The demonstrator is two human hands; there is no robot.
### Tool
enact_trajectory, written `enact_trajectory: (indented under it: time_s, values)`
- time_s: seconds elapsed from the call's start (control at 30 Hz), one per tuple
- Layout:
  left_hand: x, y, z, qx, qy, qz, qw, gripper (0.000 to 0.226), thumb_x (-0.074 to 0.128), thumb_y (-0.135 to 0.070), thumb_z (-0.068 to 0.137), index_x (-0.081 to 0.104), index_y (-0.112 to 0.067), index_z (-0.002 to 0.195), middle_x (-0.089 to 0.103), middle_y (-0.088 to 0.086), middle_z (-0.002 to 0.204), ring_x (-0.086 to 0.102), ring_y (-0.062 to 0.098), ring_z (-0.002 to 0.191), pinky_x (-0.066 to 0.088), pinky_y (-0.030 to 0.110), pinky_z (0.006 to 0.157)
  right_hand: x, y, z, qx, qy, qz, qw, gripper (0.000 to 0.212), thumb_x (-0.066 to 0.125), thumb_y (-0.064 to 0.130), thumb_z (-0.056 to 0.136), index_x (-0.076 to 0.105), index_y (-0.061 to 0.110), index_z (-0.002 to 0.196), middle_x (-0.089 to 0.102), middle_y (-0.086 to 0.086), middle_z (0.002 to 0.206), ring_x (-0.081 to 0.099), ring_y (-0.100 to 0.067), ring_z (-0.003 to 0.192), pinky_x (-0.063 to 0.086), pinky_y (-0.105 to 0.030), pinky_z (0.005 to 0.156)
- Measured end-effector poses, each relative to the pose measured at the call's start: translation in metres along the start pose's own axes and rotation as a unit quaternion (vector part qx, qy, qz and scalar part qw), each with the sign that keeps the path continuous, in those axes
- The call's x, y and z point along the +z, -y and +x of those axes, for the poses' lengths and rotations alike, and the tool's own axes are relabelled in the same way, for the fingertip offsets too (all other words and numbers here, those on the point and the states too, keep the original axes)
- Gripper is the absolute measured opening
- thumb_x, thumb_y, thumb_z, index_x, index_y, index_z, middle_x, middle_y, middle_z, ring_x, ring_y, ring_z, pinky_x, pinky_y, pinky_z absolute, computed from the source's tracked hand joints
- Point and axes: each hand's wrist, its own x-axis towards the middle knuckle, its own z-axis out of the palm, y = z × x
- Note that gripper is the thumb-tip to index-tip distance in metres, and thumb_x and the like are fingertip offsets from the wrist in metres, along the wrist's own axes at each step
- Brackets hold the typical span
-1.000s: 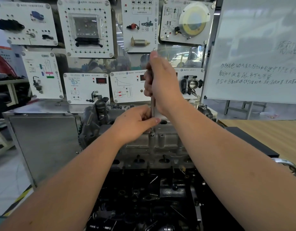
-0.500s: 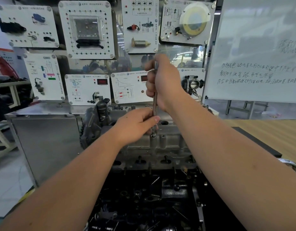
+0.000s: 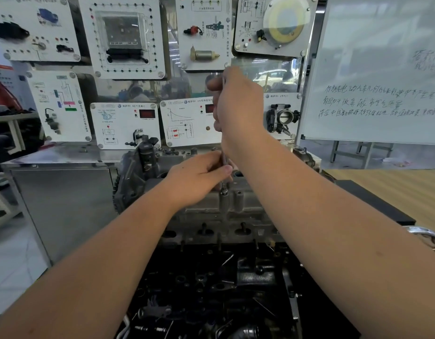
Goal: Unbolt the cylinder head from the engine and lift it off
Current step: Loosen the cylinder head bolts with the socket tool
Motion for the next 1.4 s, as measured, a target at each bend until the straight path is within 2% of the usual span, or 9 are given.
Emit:
enact_trajectory:
  time_s: [0.2,0.3,0.4,0.5,0.6,0.77,0.97,1.13,1.4]
  values:
    - [0.001,0.002,-0.002,0.015,-0.017,-0.027,0.999,0.037,0.052,-0.066,0.083,0.063,-0.033,0.095,0.075,-0.019,0.089,0.072,0.006,0.085,0.057,0.05,0.088,-0.009,0.004,0.006,0.066,0.17,0.049,0.982,0.042,0.039,0.028,0.101,0.049,0.016,0.062,0.029,0.007,0.045,0.018,-0.012,0.04,0.019,-0.02,0.044]
    - [0.002,-0.001,0.0,0.002,-0.02,-0.028,0.999,0.054,0.048,-0.075,0.073,0.063,-0.031,0.099,0.075,-0.013,0.086,0.072,0.005,0.081,0.057,0.048,0.088,-0.004,0.003,0.002,0.048,0.141,0.019,0.989,0.033,0.041,0.026,0.098,0.046,0.016,0.067,0.029,0.005,0.047,0.019,-0.014,0.042,0.018,-0.025,0.047]
    - [0.003,-0.002,0.002,-0.002,-0.043,0.005,0.999,0.03,0.056,-0.066,0.087,0.06,-0.037,0.092,0.07,-0.019,0.078,0.067,0.003,0.075,0.056,0.043,0.085,0.005,0.002,-0.004,-0.005,0.076,-0.037,0.996,0.021,0.044,0.019,0.094,0.047,0.011,0.076,0.032,-0.011,0.062,0.02,-0.025,0.059,0.021,-0.04,0.058]
    - [0.006,-0.002,0.002,-0.003,-0.054,0.021,0.998,0.032,0.056,-0.064,0.09,0.053,-0.034,0.079,0.057,-0.026,0.06,0.051,0.003,0.06,0.047,0.037,0.07,0.01,0.002,-0.01,-0.057,0.019,-0.069,0.996,0.023,0.044,0.017,0.097,0.048,0.013,0.075,0.032,-0.01,0.066,0.026,-0.022,0.064,0.026,-0.037,0.059]
    - [0.004,-0.001,0.002,0.001,-0.041,0.043,0.998,0.036,0.047,-0.066,0.095,0.058,-0.032,0.089,0.065,-0.016,0.074,0.06,0.007,0.071,0.053,0.042,0.082,0.005,0.003,-0.004,-0.028,-0.009,-0.037,0.999,0.033,0.041,0.017,0.096,0.038,0.018,0.063,0.029,0.001,0.055,0.023,-0.017,0.052,0.02,-0.029,0.05]
    - [0.0,0.004,0.0,0.008,0.007,-0.061,0.998,0.024,0.049,-0.05,0.096,0.066,-0.033,0.098,0.075,-0.017,0.093,0.071,0.01,0.09,0.055,0.051,0.093,-0.006,0.011,0.009,0.094,0.132,0.031,0.986,0.035,0.039,0.025,0.095,0.033,0.023,0.06,0.027,0.007,0.048,0.017,-0.014,0.041,0.019,-0.021,0.043]
    - [0.004,0.006,0.006,0.021,-0.022,-0.033,0.999,0.021,0.056,-0.05,0.098,0.065,-0.032,0.093,0.071,-0.026,0.079,0.065,-0.009,0.07,0.057,0.039,0.081,0.005,0.008,-0.001,0.032,0.037,-0.058,0.997,0.019,0.044,0.021,0.094,0.042,0.014,0.076,0.031,-0.007,0.062,0.025,-0.019,0.055,0.023,-0.032,0.056]
    - [0.006,0.0,0.002,0.005,-0.052,-0.011,0.999,0.039,0.05,-0.068,0.081,0.045,-0.031,0.069,0.049,-0.023,0.05,0.043,-0.001,0.046,0.034,0.032,0.062,0.012,0.003,-0.008,-0.051,-0.009,-0.055,0.997,0.034,0.04,0.015,0.098,0.038,0.015,0.064,0.027,0.012,0.045,0.024,-0.012,0.048,0.022,-0.032,0.054]
    - [0.002,0.004,0.001,0.016,-0.016,-0.035,0.999,0.012,0.057,-0.045,0.099,0.065,-0.038,0.093,0.075,-0.02,0.089,0.071,0.006,0.091,0.054,0.047,0.094,-0.001,0.012,0.004,0.094,0.148,0.028,0.984,0.036,0.038,0.026,0.093,0.033,0.023,0.058,0.026,0.007,0.047,0.015,-0.014,0.042,0.019,-0.021,0.044]
